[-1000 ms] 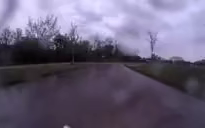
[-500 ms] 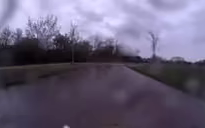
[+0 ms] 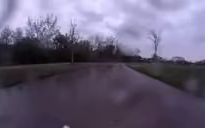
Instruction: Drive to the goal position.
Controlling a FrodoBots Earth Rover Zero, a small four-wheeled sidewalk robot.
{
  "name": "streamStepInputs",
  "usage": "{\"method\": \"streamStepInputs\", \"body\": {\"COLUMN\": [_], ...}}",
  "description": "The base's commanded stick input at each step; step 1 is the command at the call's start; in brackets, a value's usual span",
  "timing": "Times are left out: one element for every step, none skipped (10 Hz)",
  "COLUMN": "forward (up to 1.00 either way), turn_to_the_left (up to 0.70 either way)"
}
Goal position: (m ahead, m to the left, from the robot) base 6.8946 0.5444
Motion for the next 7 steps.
{"method": "streamStepInputs", "body": {"forward": [0.7, 0.7, 0.7, 0.7, 0.7, 0.7, 0.7], "turn_to_the_left": [0.0, 0.0, 0.0, 0.0, 0.0, 0.0, 0.0]}}
